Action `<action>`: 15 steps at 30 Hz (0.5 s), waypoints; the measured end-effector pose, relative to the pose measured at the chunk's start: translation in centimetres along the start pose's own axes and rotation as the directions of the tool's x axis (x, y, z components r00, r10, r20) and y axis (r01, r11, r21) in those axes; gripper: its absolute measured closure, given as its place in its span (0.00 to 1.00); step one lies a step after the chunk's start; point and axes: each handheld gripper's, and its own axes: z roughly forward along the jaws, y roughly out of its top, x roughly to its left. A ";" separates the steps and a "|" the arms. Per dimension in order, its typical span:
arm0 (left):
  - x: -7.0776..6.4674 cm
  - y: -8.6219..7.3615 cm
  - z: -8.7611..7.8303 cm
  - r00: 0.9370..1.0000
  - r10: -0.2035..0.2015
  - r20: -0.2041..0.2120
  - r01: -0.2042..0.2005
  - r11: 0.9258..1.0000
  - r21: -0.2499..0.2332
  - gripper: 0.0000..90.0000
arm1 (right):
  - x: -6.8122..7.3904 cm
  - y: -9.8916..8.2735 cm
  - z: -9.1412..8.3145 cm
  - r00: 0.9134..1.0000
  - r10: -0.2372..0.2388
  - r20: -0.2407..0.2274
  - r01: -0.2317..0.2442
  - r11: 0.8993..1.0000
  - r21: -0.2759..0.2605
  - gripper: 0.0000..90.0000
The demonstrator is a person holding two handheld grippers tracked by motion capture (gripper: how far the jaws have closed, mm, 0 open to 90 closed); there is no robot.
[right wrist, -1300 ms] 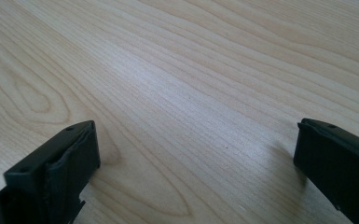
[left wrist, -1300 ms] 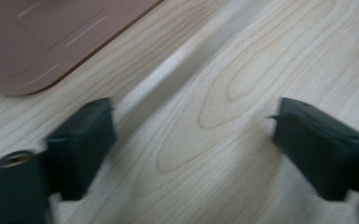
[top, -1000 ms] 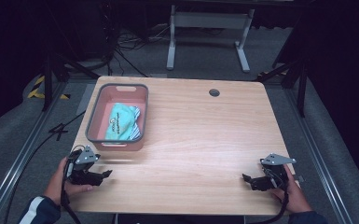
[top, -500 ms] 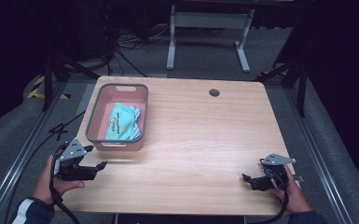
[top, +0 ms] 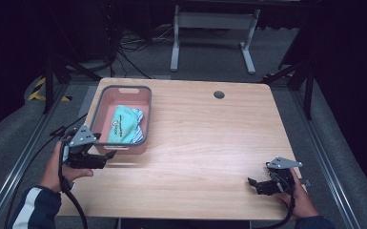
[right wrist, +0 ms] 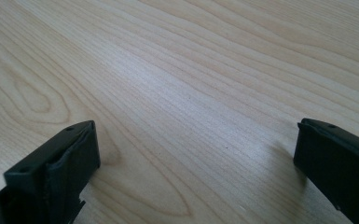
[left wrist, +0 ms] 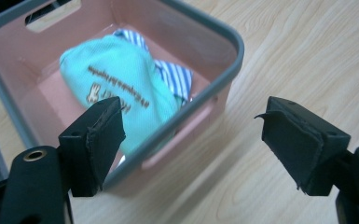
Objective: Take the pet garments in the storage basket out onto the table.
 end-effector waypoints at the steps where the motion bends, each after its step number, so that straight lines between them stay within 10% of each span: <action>1: 0.0 0.5 0.3 1.000 0.003 0.000 -0.003 1.000 0.000 0.23 | 0.0 0.0 0.0 1.000 0.000 0.000 0.000 1.000 0.000 0.00; 10: 0.8 3.8 2.8 0.998 0.064 -0.029 -0.062 0.996 0.059 0.23 | 0.0 0.0 0.0 1.000 0.000 0.000 0.000 1.000 0.000 0.00; 15: 2.2 4.6 4.8 1.000 0.009 -0.026 -0.007 0.996 0.087 0.24 | 0.0 0.0 0.0 1.000 0.000 0.000 0.000 1.000 0.000 0.00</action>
